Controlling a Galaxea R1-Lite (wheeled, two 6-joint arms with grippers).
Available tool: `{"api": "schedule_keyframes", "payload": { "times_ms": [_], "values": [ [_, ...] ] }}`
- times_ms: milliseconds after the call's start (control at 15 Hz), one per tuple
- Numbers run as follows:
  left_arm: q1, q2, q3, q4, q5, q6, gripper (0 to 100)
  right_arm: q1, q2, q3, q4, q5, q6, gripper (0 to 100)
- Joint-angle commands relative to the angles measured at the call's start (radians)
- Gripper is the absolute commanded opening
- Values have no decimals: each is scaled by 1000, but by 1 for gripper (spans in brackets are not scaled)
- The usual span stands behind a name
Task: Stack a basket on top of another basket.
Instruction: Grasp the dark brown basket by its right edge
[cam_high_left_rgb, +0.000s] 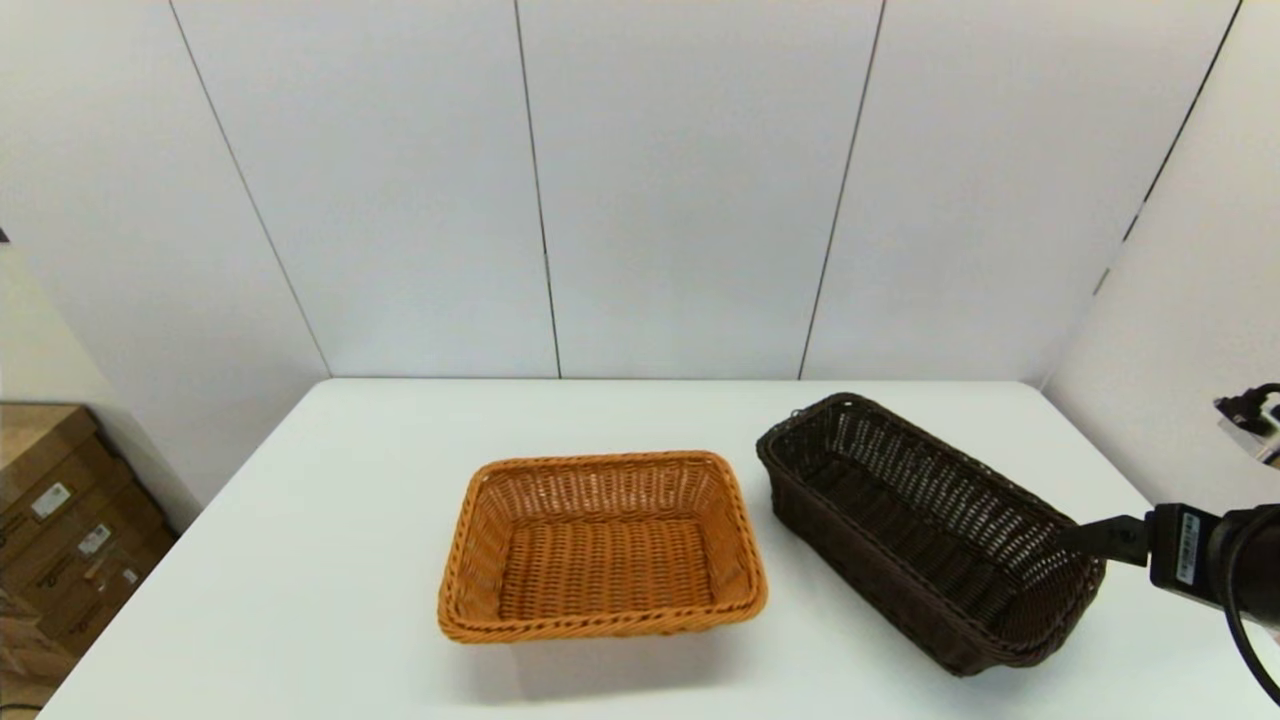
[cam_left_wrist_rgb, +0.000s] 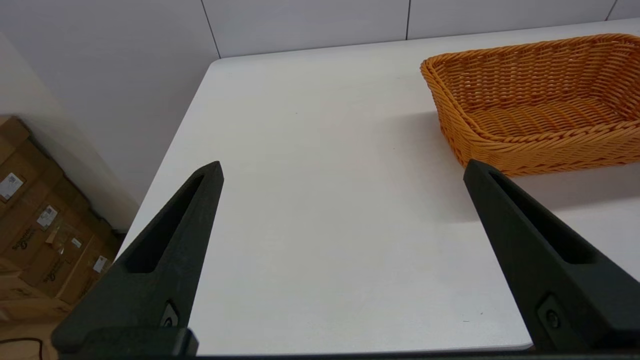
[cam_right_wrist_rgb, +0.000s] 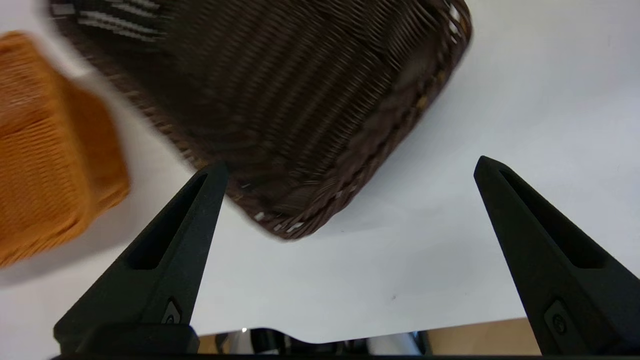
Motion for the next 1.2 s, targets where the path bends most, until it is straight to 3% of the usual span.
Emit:
{"api": "schedule_keyframes", "payload": {
  "times_ms": [67, 200, 867, 1200],
  "values": [
    [0, 0, 0, 1, 0, 0, 100, -45, 168, -8, 2, -21, 56, 100],
    [0, 0, 0, 1, 0, 0, 100, -45, 204, -4, 1, -46, 113, 100],
    [0, 0, 0, 1, 0, 0, 100, 7, 306, -37, 2, -47, 463, 100],
    [0, 0, 0, 1, 0, 0, 100, 56, 411, -40, -3, -47, 532, 100]
  ]
}}
